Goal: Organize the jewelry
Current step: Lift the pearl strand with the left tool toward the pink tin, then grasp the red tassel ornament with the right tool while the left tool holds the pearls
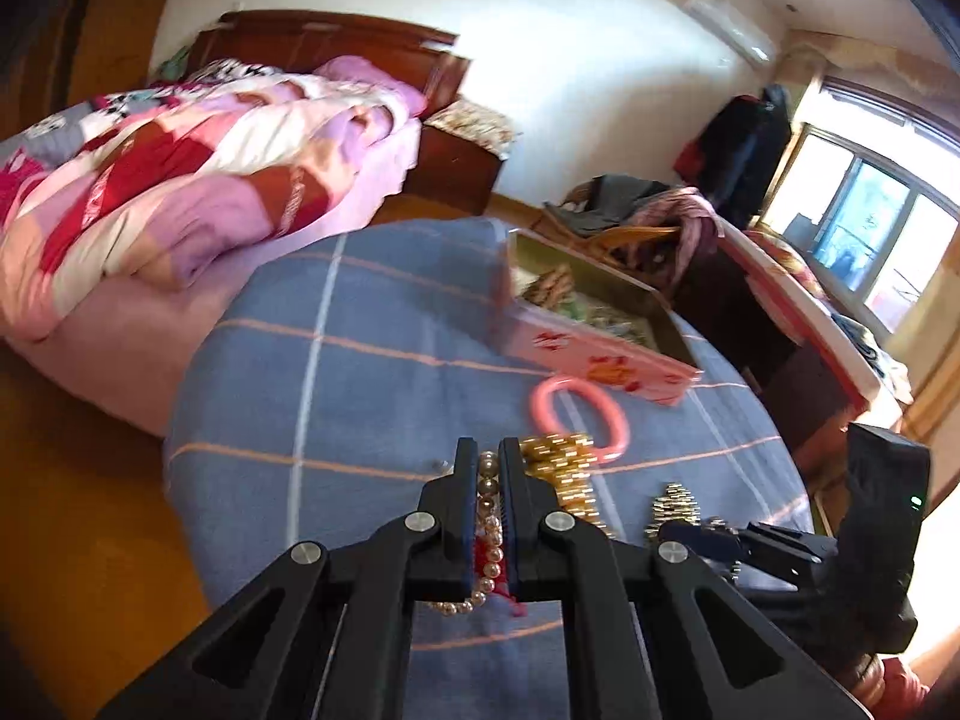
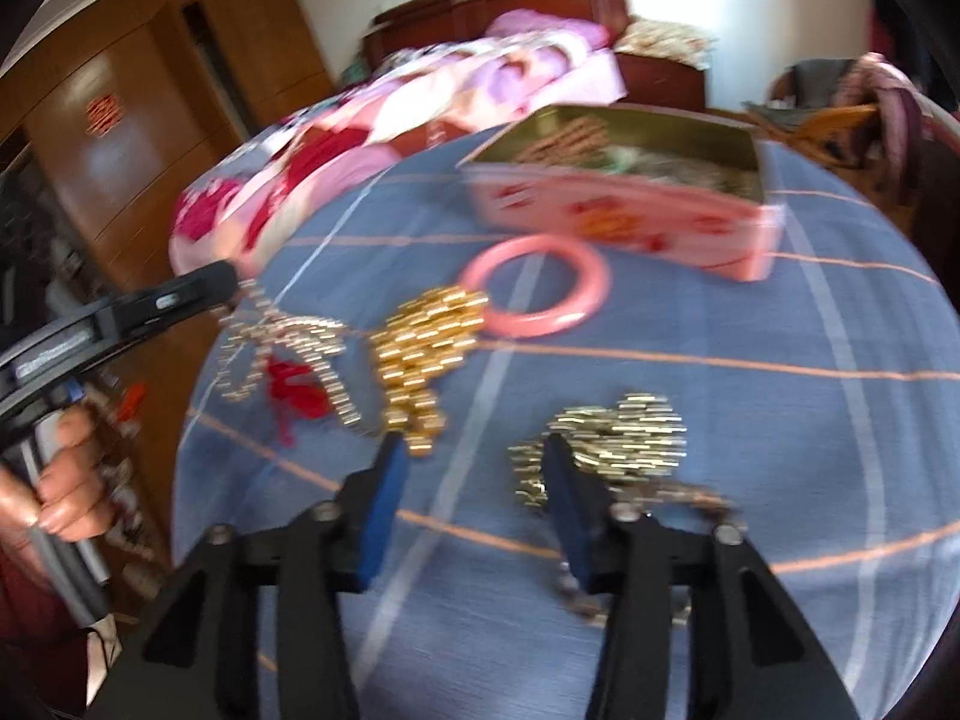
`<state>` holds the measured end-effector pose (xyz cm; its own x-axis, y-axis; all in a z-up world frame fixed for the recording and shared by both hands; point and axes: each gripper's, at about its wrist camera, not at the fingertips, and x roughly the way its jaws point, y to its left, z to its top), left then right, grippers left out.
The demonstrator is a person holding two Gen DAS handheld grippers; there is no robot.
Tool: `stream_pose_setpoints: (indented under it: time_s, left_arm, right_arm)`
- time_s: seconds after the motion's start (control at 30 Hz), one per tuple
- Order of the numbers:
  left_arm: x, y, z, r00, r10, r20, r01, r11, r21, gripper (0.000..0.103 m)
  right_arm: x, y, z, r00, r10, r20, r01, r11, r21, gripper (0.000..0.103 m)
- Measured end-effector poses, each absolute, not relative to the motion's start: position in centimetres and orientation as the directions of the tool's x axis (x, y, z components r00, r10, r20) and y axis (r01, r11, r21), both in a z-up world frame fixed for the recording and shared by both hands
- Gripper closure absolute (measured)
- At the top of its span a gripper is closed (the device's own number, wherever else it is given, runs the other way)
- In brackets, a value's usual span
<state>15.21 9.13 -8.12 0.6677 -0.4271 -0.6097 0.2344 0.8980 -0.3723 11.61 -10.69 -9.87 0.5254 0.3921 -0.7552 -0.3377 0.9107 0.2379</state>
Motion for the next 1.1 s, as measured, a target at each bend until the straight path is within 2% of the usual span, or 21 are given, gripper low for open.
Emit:
stream_pose_setpoints:
  time_s: [0.17, 0.4, 0.57, 0.6, 0.63, 0.67, 0.9, 1.1]
  left_arm:
    - [15.7, 10.5, -9.0, 0.664, -0.42, -0.619, 0.185, 0.894, -0.408, 0.098]
    - [15.9, 11.3, -9.1, 0.668, -0.425, -0.611, 0.178, 0.888, -0.424, 0.098]
    - [16.0, 11.6, -9.4, 0.662, -0.426, -0.616, 0.175, 0.888, -0.425, 0.098]
    - [16.1, 11.7, -9.4, 0.662, -0.424, -0.617, 0.173, 0.888, -0.425, 0.098]
    - [16.1, 11.8, -9.4, 0.663, -0.423, -0.617, 0.171, 0.889, -0.425, 0.098]
    - [16.1, 11.8, -9.4, 0.664, -0.422, -0.617, 0.169, 0.889, -0.426, 0.098]
    - [15.9, 12.5, -8.6, 0.688, -0.39, -0.611, 0.149, 0.901, -0.408, 0.098]
    - [15.8, 11.8, -8.2, 0.688, -0.388, -0.613, 0.162, 0.906, -0.391, 0.098]
  right_arm:
    - [13.0, -6.9, -9.6, 0.477, 0.451, -0.755, -0.423, 0.87, 0.253, 0.058]
    - [14.4, -2.9, -10.5, 0.427, 0.461, -0.778, -0.505, 0.835, 0.218, 0.058]
    - [14.7, -0.7, -11.3, 0.453, 0.399, -0.797, -0.543, 0.833, 0.108, 0.056]
    - [14.7, -0.6, -11.3, 0.45, 0.402, -0.798, -0.55, 0.828, 0.107, 0.058]
    - [14.7, -0.5, -11.3, 0.449, 0.406, -0.796, -0.558, 0.823, 0.105, 0.07]
    - [14.7, -0.5, -11.4, 0.447, 0.404, -0.798, -0.563, 0.821, 0.1, 0.092]
    - [14.2, -3.3, -10.8, 0.443, 0.425, -0.79, -0.524, 0.837, 0.156, 0.093]
    - [13.4, -6.8, -8.5, 0.501, 0.442, -0.744, -0.457, 0.865, 0.206, 0.093]
